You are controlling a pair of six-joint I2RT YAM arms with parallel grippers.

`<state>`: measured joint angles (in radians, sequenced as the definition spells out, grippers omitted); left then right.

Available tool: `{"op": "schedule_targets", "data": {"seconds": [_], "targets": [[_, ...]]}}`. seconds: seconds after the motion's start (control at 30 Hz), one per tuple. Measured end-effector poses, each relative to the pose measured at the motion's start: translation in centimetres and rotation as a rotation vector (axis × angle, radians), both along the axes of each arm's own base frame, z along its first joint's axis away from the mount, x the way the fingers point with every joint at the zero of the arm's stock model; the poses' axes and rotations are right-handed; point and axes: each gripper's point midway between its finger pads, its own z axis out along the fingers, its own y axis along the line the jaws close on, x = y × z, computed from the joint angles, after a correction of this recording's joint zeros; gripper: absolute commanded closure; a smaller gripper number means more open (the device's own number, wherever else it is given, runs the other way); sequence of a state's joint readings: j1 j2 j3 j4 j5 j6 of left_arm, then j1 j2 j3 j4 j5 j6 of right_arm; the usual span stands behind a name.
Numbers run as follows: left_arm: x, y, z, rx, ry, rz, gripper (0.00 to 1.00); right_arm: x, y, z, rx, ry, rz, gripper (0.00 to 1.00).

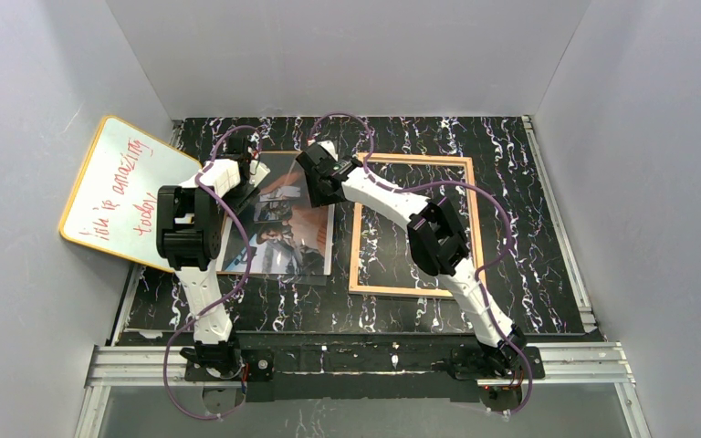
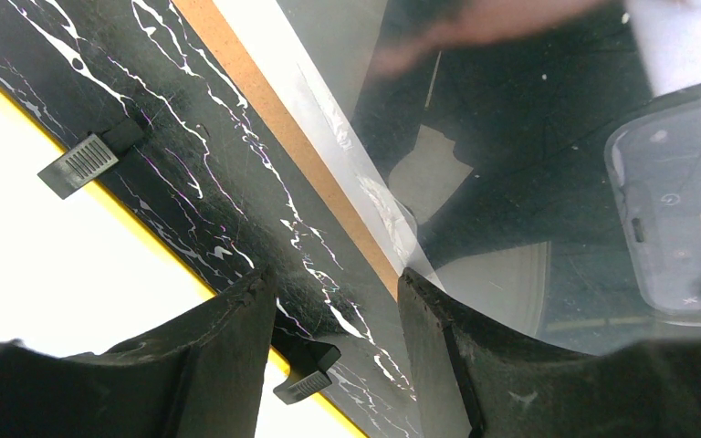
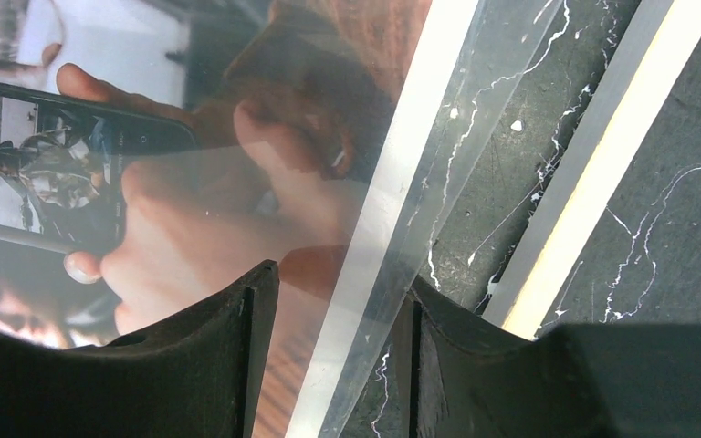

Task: Put the photo into the frame
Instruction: Pick up the photo frame item at the center of the board.

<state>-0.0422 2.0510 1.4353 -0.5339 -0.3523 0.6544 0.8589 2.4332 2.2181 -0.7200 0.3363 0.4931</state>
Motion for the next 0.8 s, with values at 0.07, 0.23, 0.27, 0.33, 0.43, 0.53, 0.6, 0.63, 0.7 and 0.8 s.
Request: {"op": "schedule_targets", "data": {"seconds": [0.07,0.23,0.27,0.33,0.43,0.53,0.6,0.63,0.7,0.8], "targets": [[0.0,0.0,0.0,0.0,0.0,0.0,0.48,0.0,0.1,0.0,0.0,0.0,0.004,0.45],[0.0,0.0,0.0,0.0,0.0,0.0,0.48,-0.4,0.5,-0.5,0.037,0.019,0.017,0.48],[0.0,0.0,0.0,0.001,0.0,0.001,0.48,-0.7,0.5,-0.7,0.047,0.029,0.02,0.48],[0.0,0.0,0.0,0.001,0.0,0.0,0.48,-1.3,0.4,-0.8,0.083,0.053,0.02,0.49],[0.0,0.0,0.0,0.001,0.0,0.0,0.48,-1.9,0.0,0.0,0.169,0.089,0.009,0.51],[0.0,0.0,0.0,0.001,0.0,0.0,0.48,-2.1,-0.1,2.3,0.31,0.112,0.001,0.51],[0.0,0.0,0.0,0.001,0.0,0.0,0.48,-2.0,0.0,4.2,0.405,0.114,0.002,0.51],[0.0,0.0,0.0,0.001,0.0,0.0,0.48,-1.8,0.0,5.2,0.46,0.114,0.004,0.51],[0.0,0.0,0.0,0.001,0.0,0.0,0.48,-1.3,0.2,7.1,0.576,0.118,0.011,0.52],[0.0,0.0,0.0,0.001,0.0,0.0,0.48,-0.8,0.2,7.7,0.684,0.145,0.01,0.52]]}}
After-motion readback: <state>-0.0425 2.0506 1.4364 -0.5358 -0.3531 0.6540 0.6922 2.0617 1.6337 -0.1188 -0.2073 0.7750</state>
